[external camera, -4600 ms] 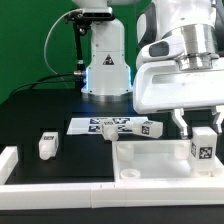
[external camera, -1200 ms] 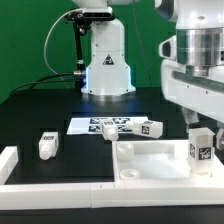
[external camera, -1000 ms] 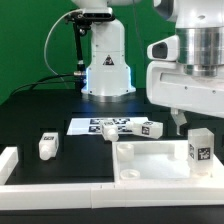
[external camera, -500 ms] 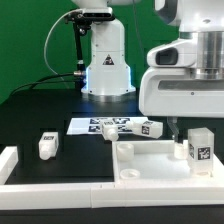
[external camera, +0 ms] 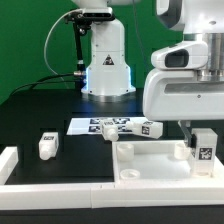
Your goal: Assemble one leg
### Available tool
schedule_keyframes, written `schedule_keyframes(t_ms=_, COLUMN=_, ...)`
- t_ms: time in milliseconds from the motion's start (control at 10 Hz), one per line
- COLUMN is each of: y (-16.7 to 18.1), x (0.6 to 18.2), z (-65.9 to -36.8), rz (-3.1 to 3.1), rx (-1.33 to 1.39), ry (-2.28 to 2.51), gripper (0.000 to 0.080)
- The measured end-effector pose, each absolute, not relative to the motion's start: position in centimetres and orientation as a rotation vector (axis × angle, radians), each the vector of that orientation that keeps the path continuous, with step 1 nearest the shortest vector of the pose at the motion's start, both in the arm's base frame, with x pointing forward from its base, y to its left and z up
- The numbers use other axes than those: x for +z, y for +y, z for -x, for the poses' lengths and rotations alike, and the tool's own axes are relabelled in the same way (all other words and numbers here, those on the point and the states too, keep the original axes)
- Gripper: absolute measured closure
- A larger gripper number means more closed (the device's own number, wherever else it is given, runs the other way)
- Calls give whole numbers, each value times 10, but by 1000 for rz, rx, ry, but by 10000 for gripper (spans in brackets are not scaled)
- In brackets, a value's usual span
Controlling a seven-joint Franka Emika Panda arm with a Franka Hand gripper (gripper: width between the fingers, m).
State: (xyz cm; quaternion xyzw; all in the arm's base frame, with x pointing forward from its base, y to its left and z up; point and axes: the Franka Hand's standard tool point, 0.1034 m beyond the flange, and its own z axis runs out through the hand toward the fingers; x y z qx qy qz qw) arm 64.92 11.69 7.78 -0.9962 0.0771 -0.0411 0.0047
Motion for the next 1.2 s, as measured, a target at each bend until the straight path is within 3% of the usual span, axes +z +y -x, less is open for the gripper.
schedule_keyframes(t_ms=400, y=113, x=77, z=-648, rz=2998, rx=-156, ry=956, gripper=508)
schedule_keyframes(t_ms=800, y=104, x=74, z=-643, rz=2356, rx=-63, ry=1900, gripper=508)
schedule_keyframes(t_ms=1100, y=103, x=73, z=-642, rz=2365, rx=-60, ry=1892, gripper=508)
schedule_keyframes(t_ms=1200, y=102, x=73, z=-643, rz=2501, rx=-77, ry=1720, gripper=289)
